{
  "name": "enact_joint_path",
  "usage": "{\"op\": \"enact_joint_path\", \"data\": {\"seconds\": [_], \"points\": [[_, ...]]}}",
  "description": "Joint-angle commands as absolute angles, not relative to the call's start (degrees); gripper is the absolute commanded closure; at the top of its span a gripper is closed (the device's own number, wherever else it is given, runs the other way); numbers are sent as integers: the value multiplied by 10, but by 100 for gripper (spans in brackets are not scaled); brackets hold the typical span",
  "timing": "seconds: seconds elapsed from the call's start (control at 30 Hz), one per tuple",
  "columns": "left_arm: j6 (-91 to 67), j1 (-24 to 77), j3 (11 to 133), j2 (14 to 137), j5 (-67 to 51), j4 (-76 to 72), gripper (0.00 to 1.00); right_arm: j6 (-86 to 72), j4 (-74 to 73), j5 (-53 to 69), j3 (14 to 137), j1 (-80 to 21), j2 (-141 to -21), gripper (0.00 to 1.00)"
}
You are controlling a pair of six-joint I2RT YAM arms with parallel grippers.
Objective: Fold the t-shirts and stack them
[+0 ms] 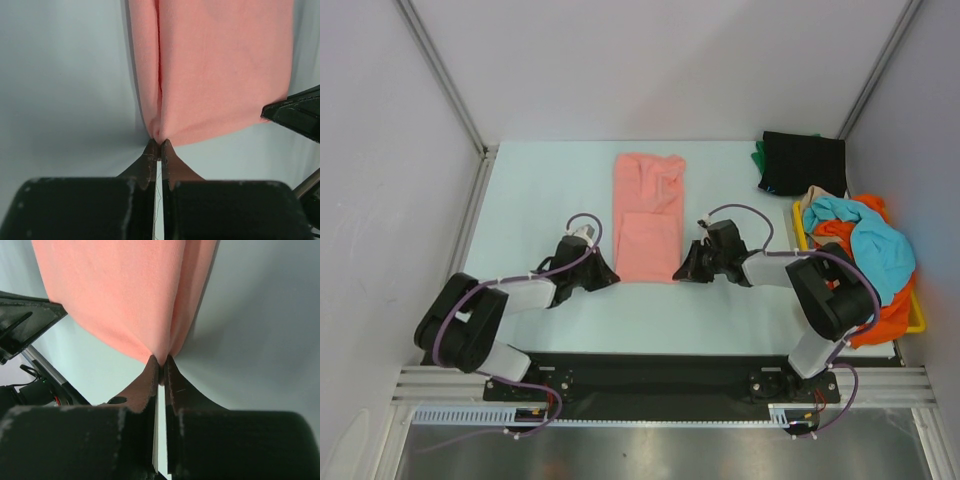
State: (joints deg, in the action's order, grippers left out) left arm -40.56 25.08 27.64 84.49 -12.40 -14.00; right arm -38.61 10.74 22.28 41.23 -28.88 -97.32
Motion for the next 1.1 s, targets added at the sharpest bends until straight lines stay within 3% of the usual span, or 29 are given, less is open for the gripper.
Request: {"op": "enact_joint_path", "data": {"seconds": [0.0,0.37,0.77,0.93,1.07], "points": [[-408,264,263,794,-106,-114,100,-367,69,210,407,-286,-934,100],[-437,336,218,579,-49,31,100,-351,-60,158,391,-325,-784,100],[-529,483,245,340,37,258,100,-433,-277,32,374,-473,-586,100],[-529,521,355,344,94,372,100,-447,-374,-36,462,-499,-548,100],[-489,520,423,381,143,393,100,-381,-418,-55,545,-449,-595,100]]}}
